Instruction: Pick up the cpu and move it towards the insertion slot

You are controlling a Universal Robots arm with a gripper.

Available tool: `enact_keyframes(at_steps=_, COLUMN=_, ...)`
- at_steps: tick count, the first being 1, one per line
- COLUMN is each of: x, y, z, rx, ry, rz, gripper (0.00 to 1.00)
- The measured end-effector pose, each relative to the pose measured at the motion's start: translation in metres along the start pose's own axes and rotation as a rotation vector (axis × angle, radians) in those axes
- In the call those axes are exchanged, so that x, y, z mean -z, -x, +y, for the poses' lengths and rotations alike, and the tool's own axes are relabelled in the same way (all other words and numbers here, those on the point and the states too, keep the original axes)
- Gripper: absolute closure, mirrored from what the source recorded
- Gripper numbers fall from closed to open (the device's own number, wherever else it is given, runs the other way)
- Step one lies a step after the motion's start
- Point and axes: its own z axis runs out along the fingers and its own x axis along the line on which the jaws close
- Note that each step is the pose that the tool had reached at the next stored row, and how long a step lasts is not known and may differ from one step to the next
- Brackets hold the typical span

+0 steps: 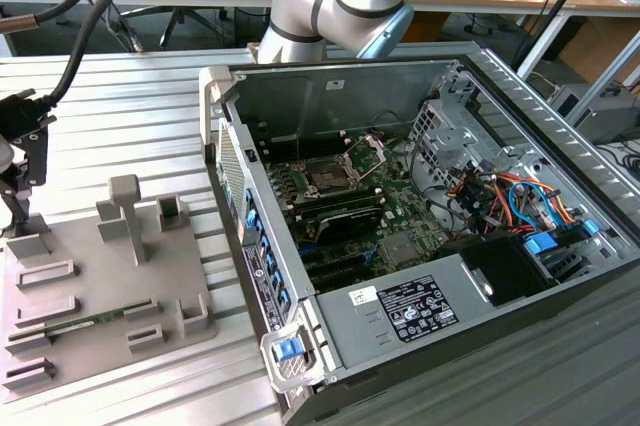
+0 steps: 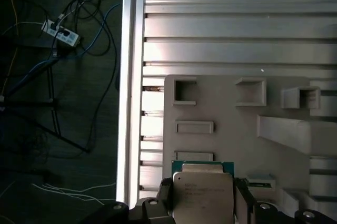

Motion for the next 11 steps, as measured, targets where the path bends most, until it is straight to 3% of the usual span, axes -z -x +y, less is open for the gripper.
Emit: enact_keyframes(at_steps=11, x=0.0019, y=-0.0001, z=0.0001, rx=0.0, ry=-0.0001, rz=0.0001, gripper=0.45)
